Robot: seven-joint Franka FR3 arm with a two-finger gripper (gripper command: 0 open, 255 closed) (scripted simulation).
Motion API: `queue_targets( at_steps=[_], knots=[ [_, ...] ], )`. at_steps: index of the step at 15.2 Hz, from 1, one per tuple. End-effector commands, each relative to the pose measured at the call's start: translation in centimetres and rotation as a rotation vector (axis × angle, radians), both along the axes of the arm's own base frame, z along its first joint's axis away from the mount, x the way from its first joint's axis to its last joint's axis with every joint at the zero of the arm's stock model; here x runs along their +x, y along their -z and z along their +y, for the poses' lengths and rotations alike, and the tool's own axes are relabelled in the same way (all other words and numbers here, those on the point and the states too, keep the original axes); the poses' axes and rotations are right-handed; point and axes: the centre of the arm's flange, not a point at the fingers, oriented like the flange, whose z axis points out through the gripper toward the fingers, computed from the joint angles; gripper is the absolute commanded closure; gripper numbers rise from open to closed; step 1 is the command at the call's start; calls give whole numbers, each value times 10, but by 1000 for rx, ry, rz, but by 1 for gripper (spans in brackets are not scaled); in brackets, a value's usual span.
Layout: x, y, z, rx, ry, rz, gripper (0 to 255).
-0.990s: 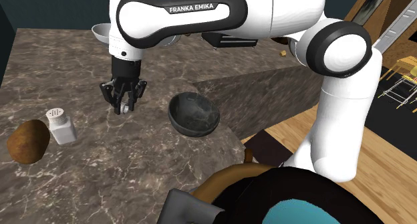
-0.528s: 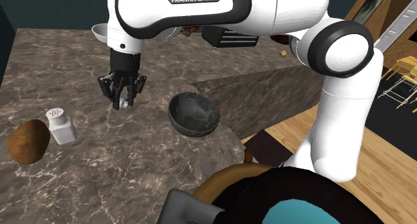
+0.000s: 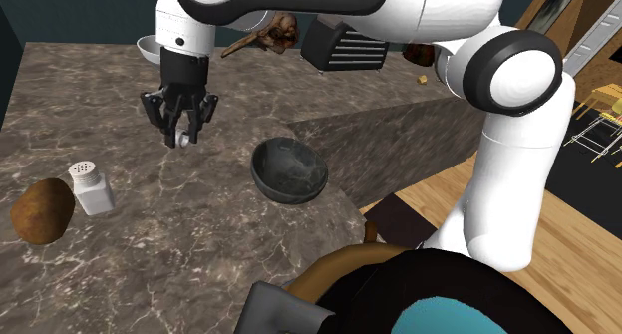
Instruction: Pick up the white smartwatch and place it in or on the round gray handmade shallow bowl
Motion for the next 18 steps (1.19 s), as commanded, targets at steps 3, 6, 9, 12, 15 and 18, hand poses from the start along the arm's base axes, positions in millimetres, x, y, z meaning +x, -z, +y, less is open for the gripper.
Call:
queue_targets(
  at_steps=[3,6,9,12,15,18],
  knots=[
    [0,-21,0,0,0,0,255],
    [0,-37,0,0,0,0,255],
    [0,-53,0,0,0,0,255],
    [0,-68,0,0,0,0,255],
    [0,-84,0,0,0,0,255],
    [-18,-87,-19,0,0,0,255]
  ],
)
